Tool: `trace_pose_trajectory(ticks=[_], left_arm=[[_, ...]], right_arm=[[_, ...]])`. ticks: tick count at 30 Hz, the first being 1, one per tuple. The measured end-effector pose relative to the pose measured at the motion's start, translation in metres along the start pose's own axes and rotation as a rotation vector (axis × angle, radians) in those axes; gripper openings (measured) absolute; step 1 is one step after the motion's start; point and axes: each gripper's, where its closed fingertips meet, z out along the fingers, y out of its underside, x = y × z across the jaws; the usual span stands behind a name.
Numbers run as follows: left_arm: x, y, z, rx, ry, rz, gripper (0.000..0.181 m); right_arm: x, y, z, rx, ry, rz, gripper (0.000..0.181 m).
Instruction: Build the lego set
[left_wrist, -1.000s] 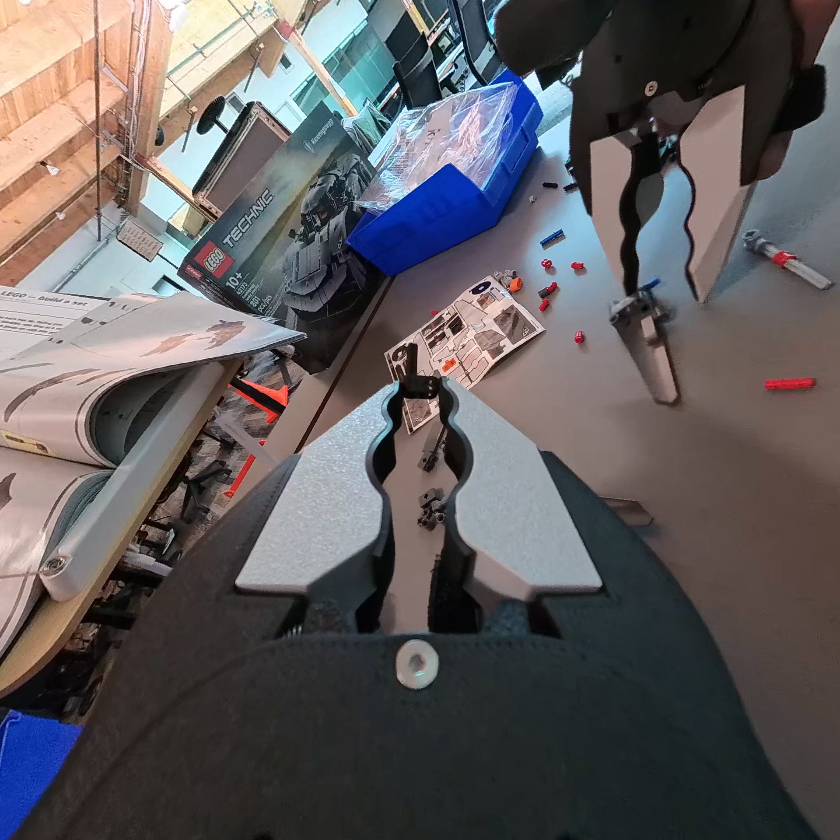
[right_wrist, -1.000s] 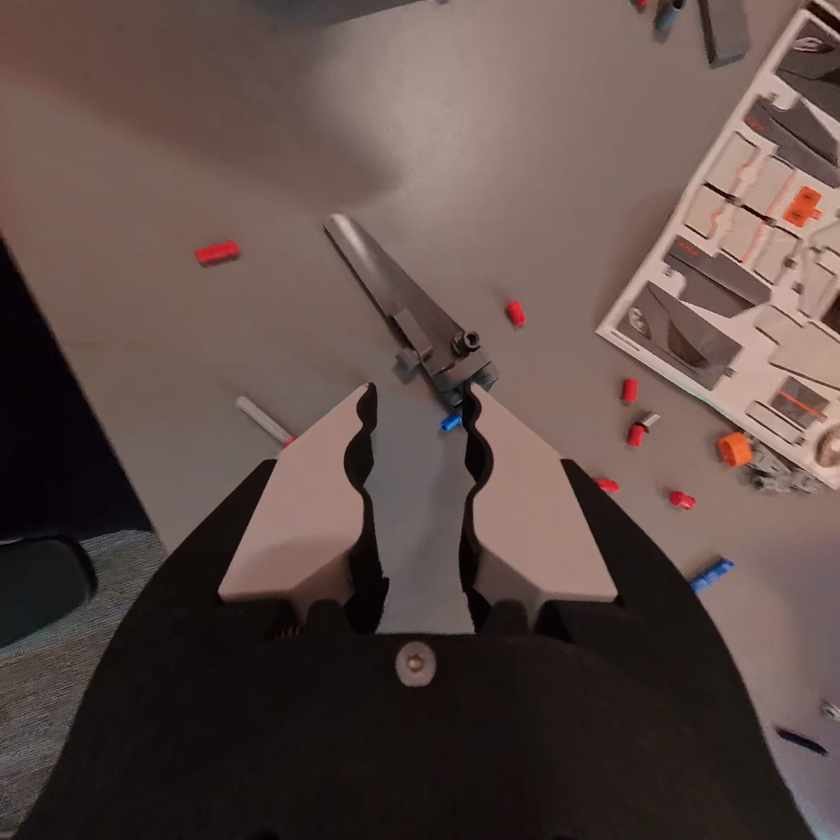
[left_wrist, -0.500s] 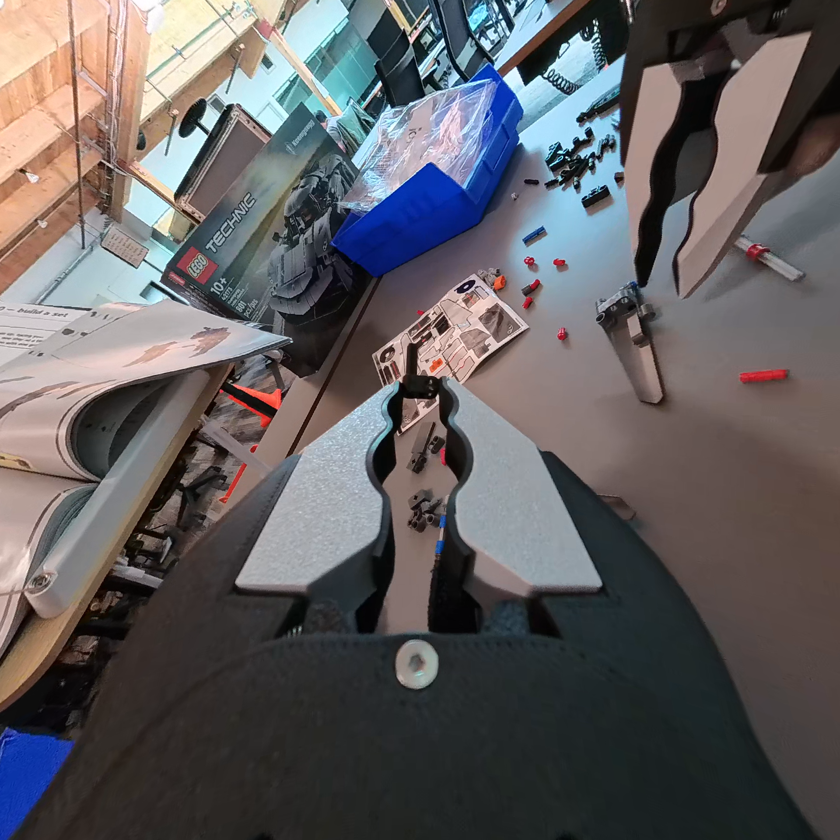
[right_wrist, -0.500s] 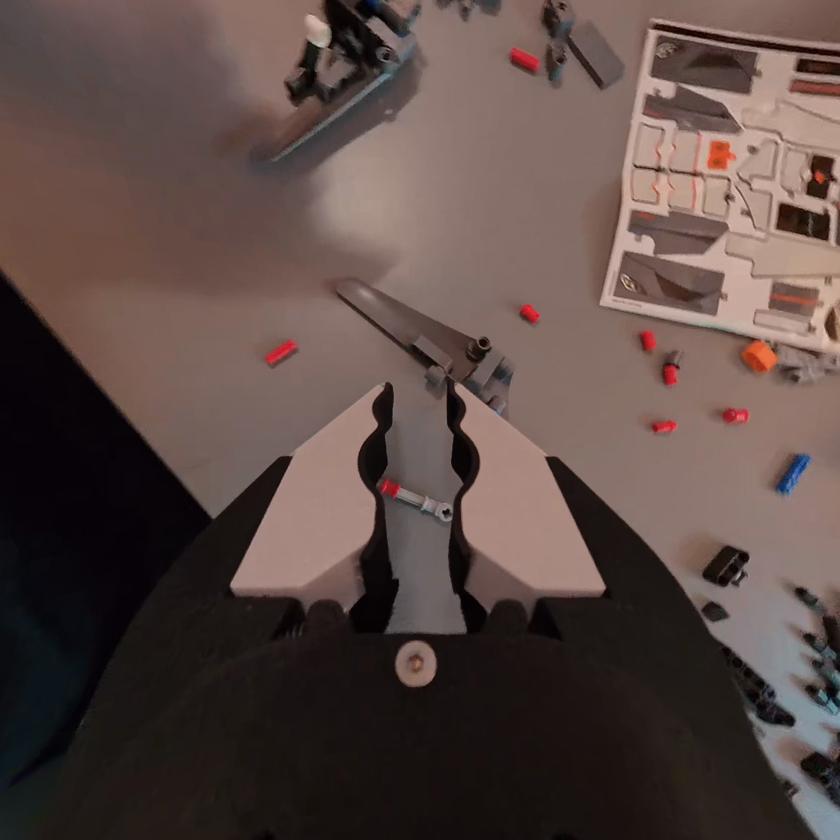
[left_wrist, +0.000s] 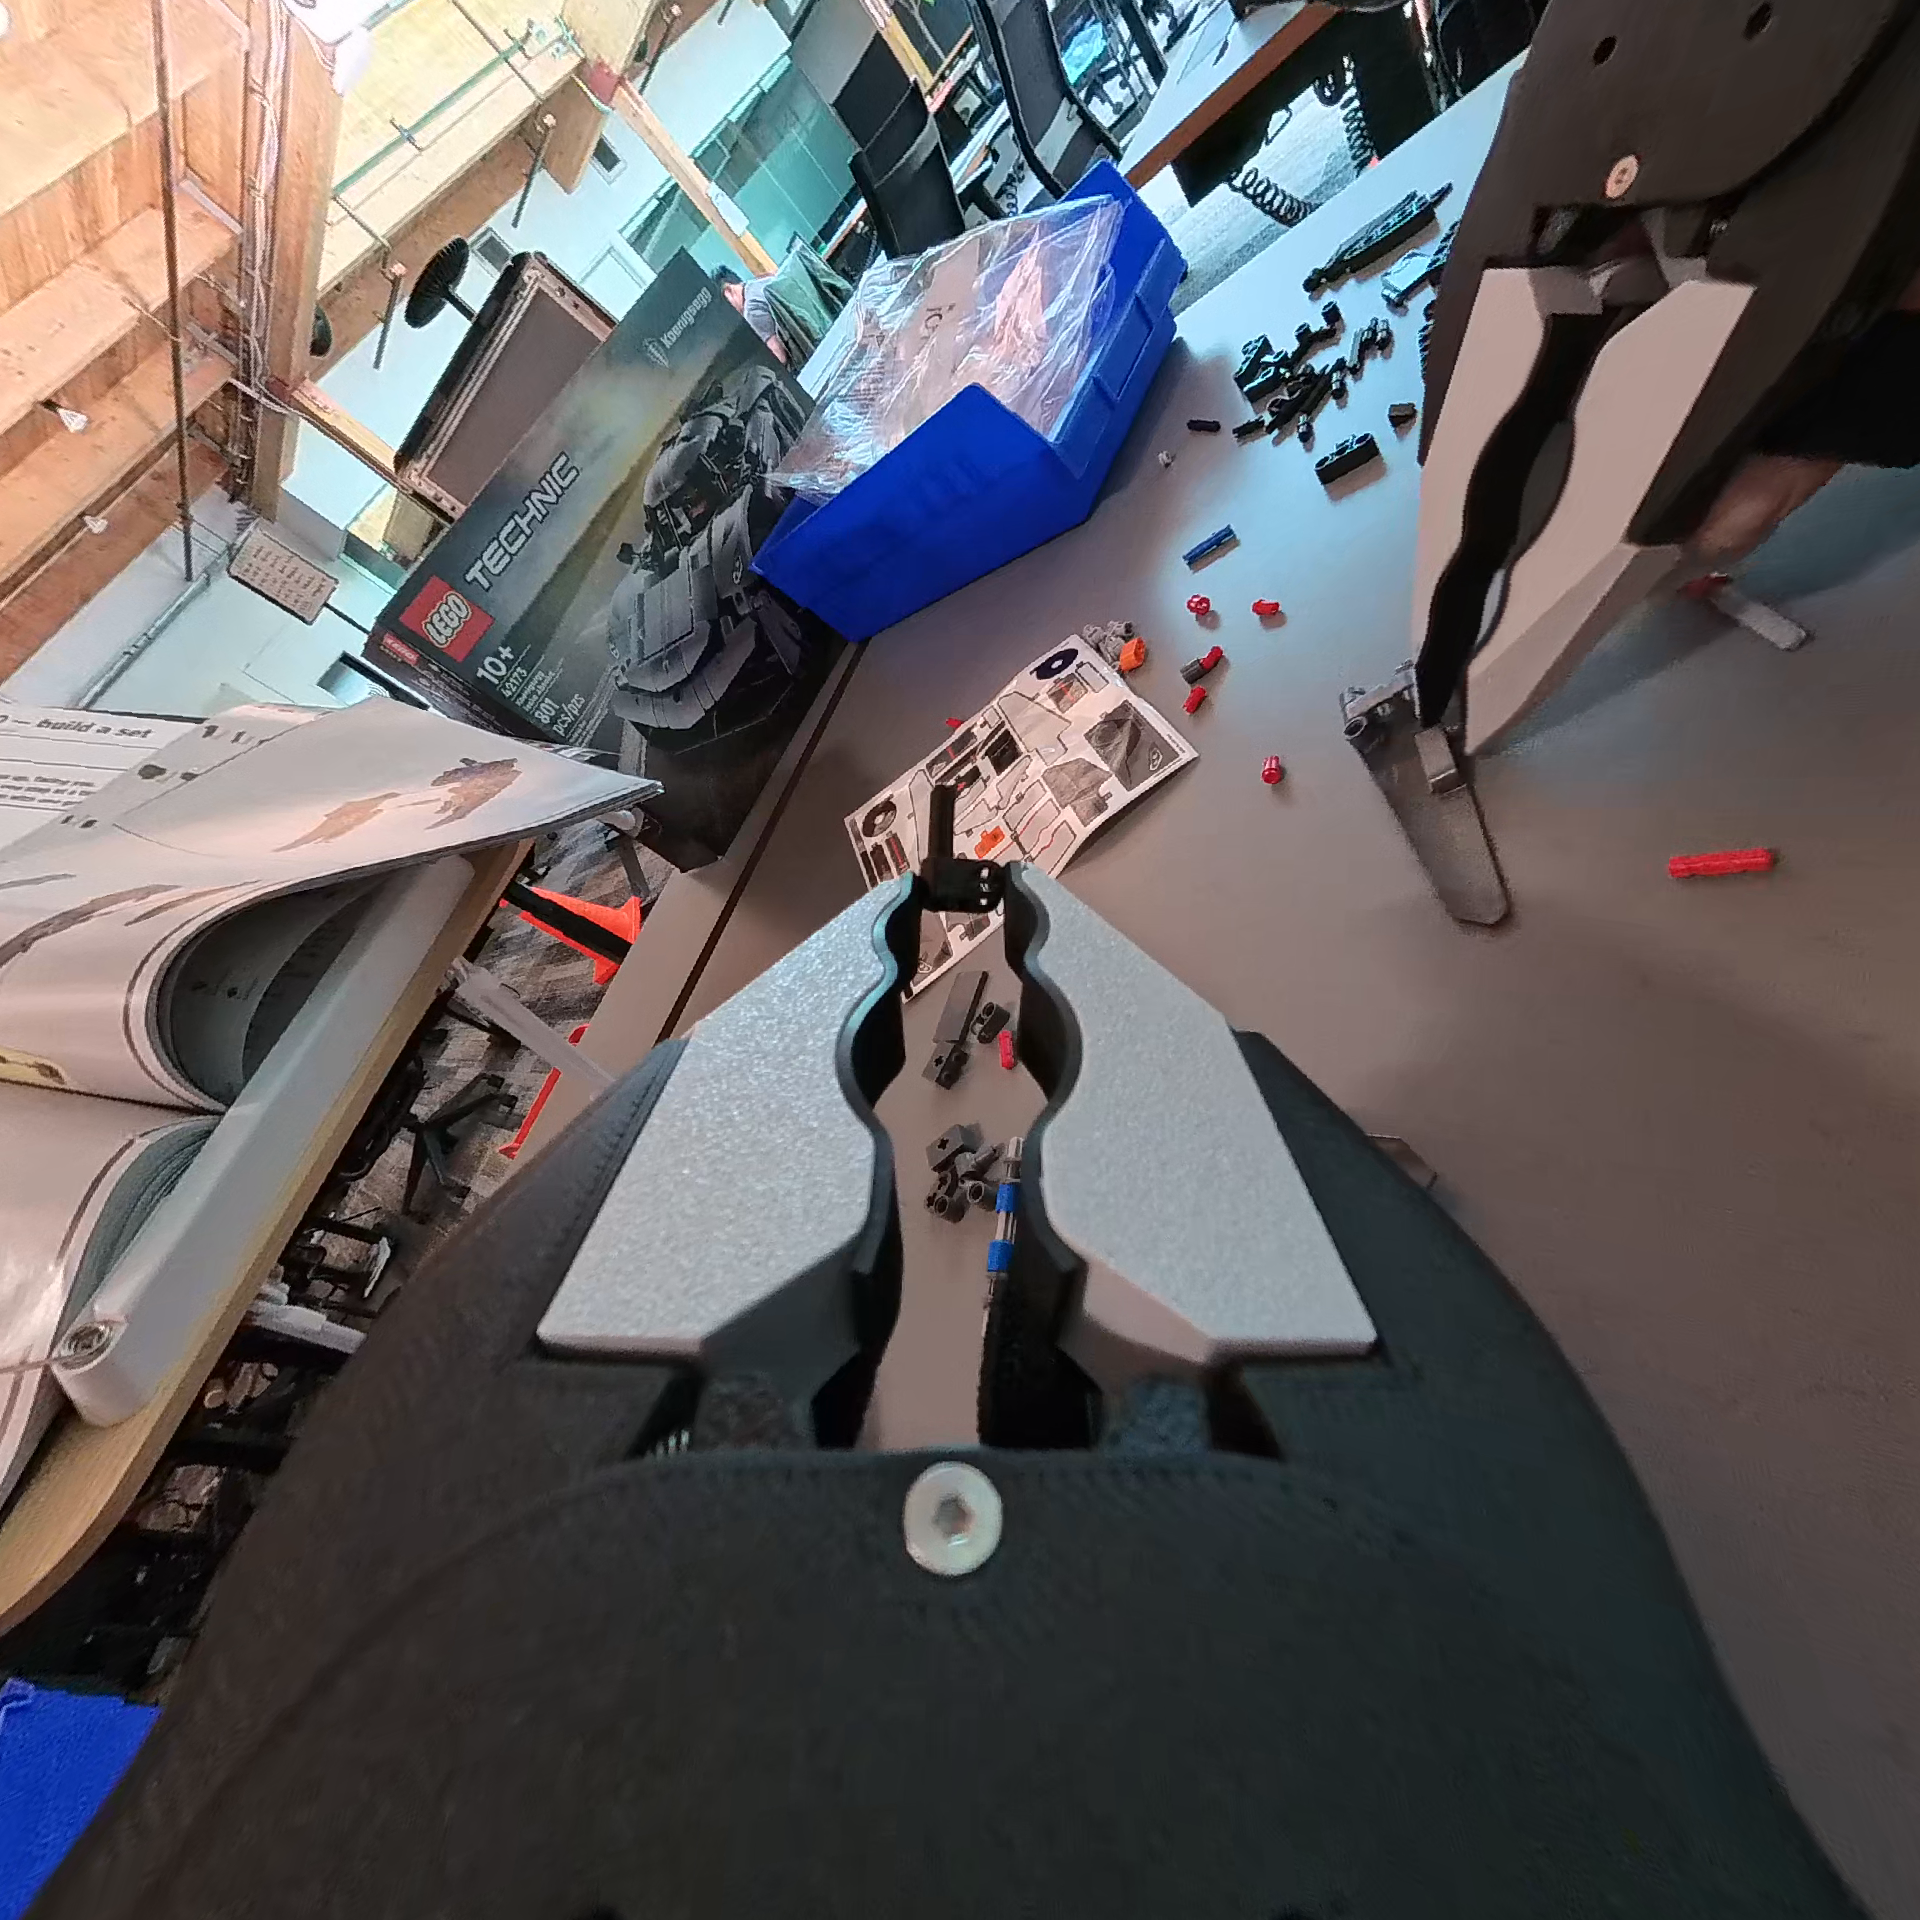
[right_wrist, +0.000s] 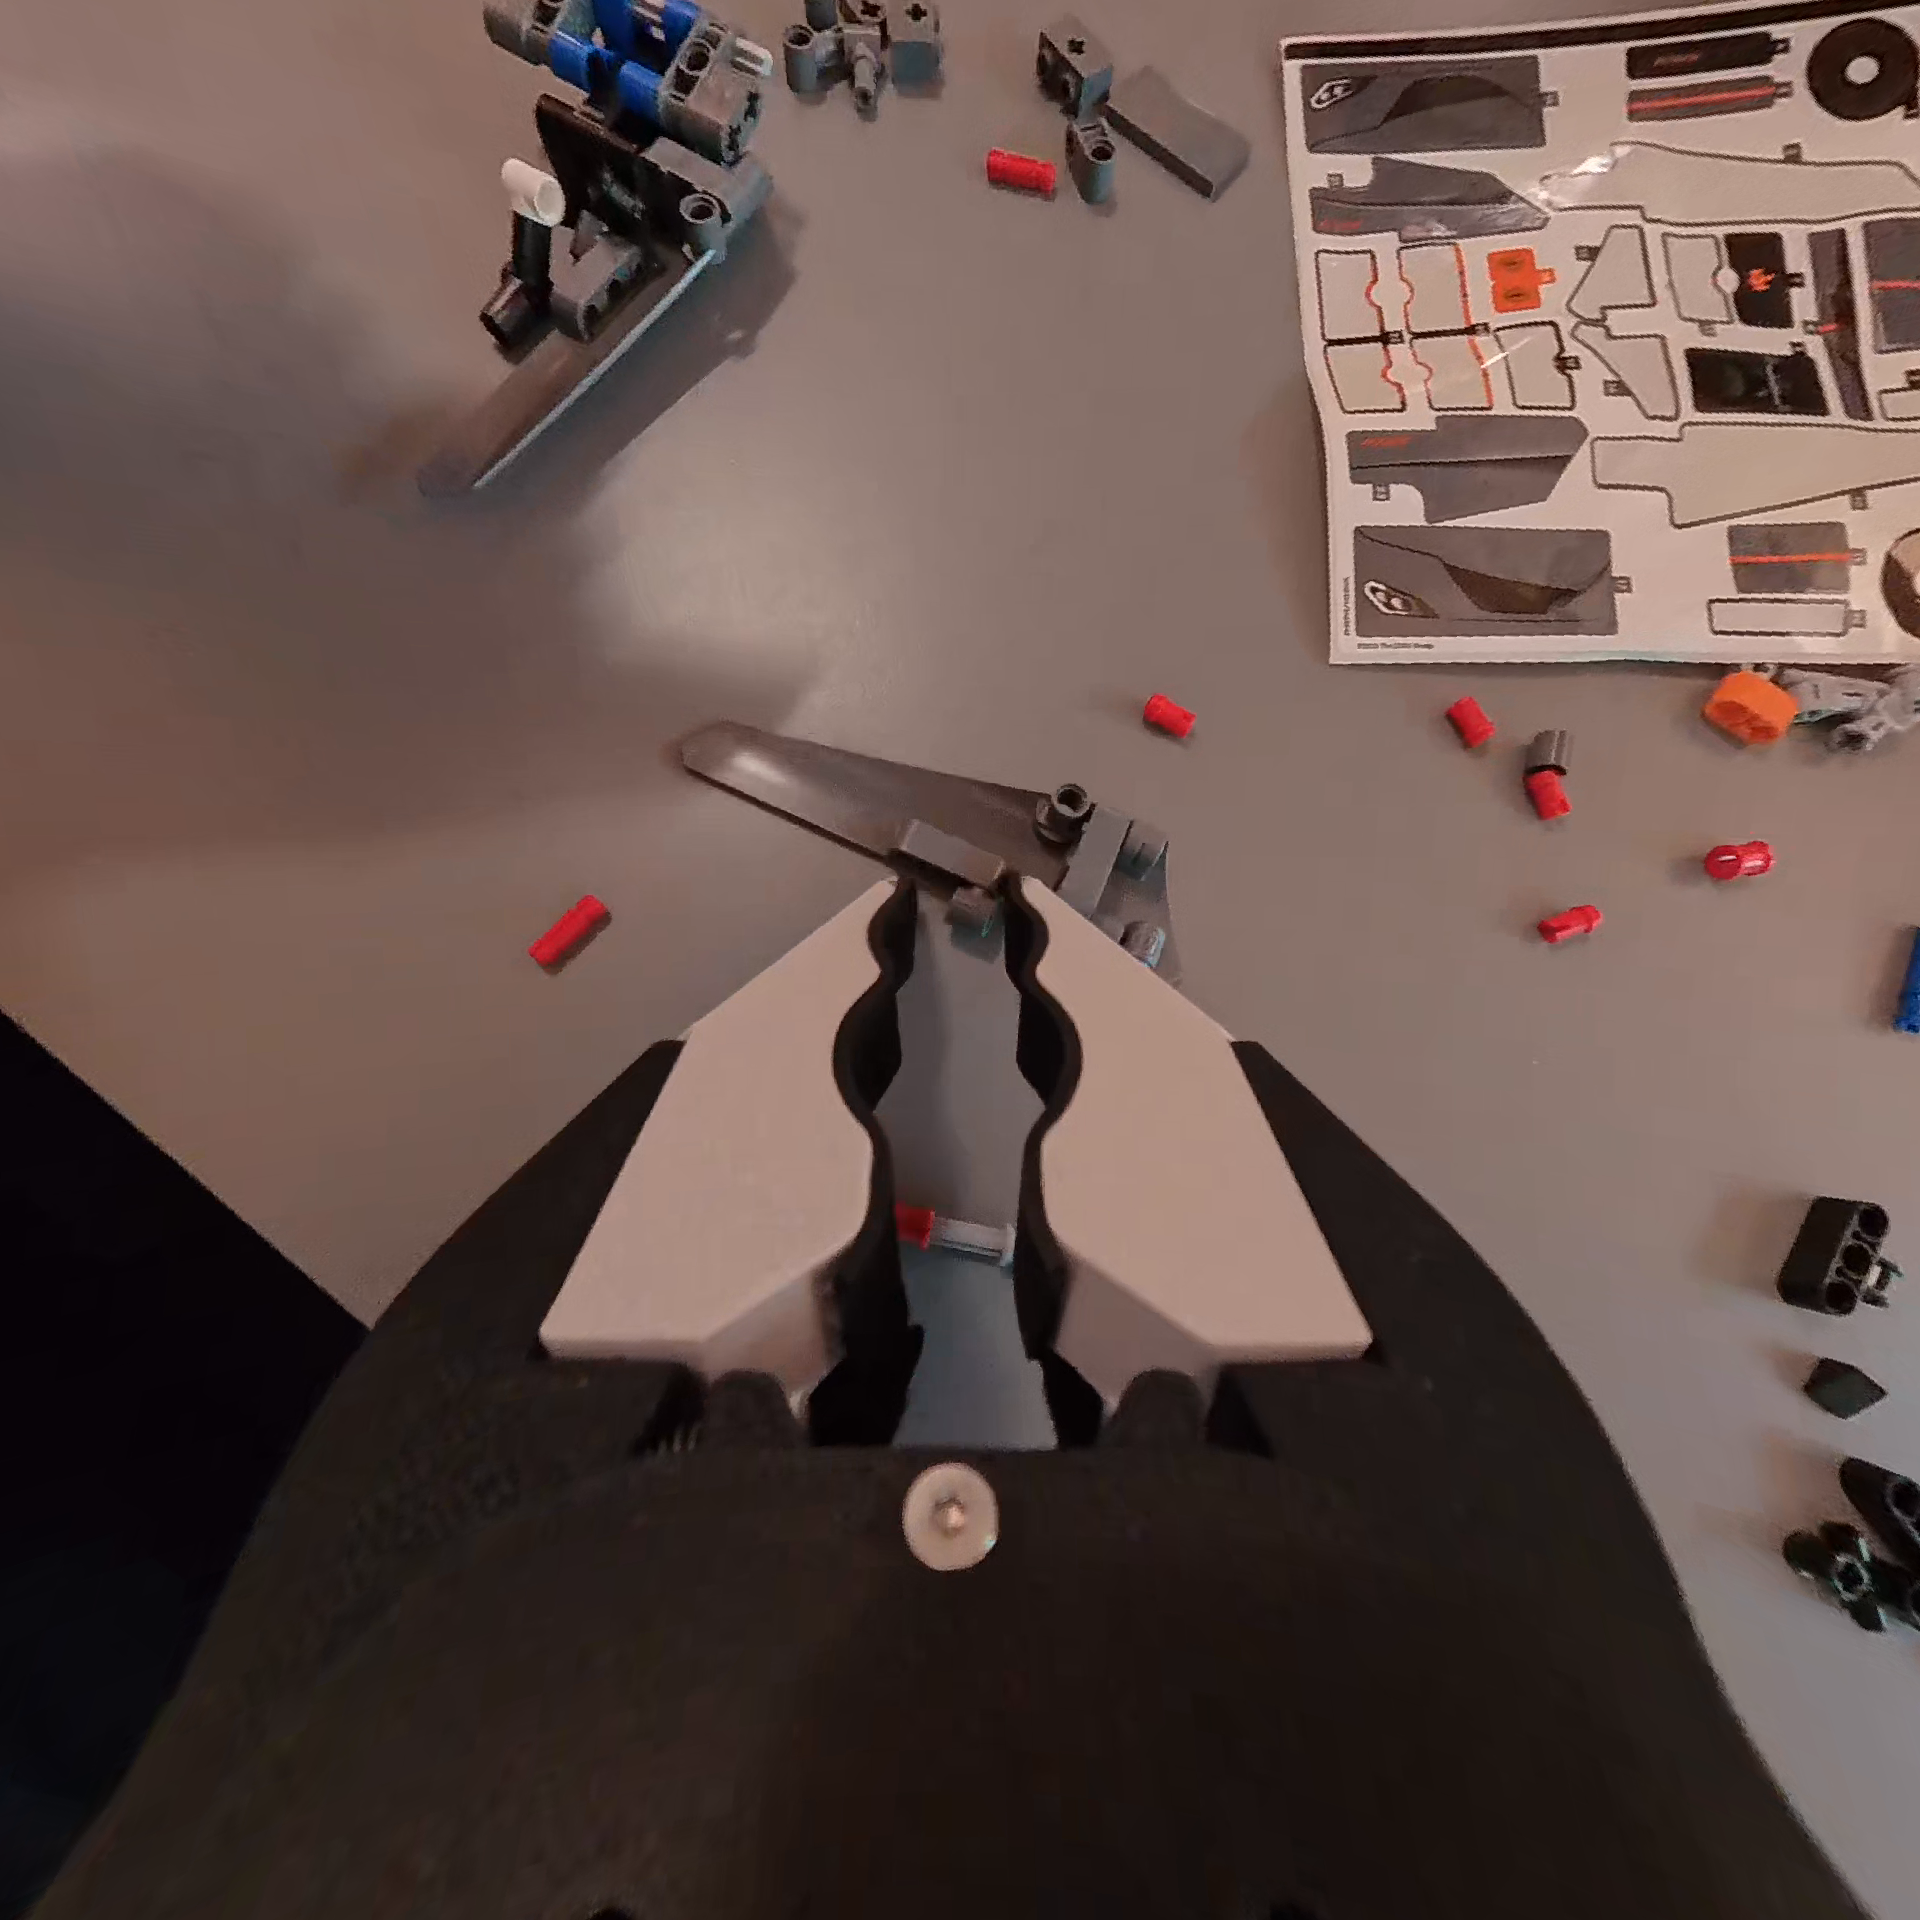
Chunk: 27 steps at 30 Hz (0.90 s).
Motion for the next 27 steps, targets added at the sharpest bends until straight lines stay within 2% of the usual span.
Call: trace_pose_trajectory(ticks=[5, 9, 13, 23, 27], left_arm=[[0.002, 0.000, 0.000, -0.001, 0.004, 0.003, 0.012], [0.002, 0.000, 0.000, 0.000, 0.004, 0.003, 0.012], [0.002, -0.001, 0.001, 0.000, 0.004, 0.006, 0.012], [0.001, 0.001, 0.001, -0.004, 0.002, 0.004, 0.012], [0.002, 0.000, 0.001, -0.003, 0.004, 0.006, 0.012]], right_arm=[[0.004, 0.000, -0.002, 0.001, 0.035, -0.034, 0.007], [0.004, 0.001, -0.009, 0.011, 0.044, -0.047, 0.018], [0.003, 0.002, -0.011, 0.035, 0.024, -0.015, 0.017], [0.006, 0.002, -0.002, 0.046, 0.026, -0.008, 0.006], [0.005, 0.003, -0.002, 0.031, 0.047, -0.075, 0.005]])
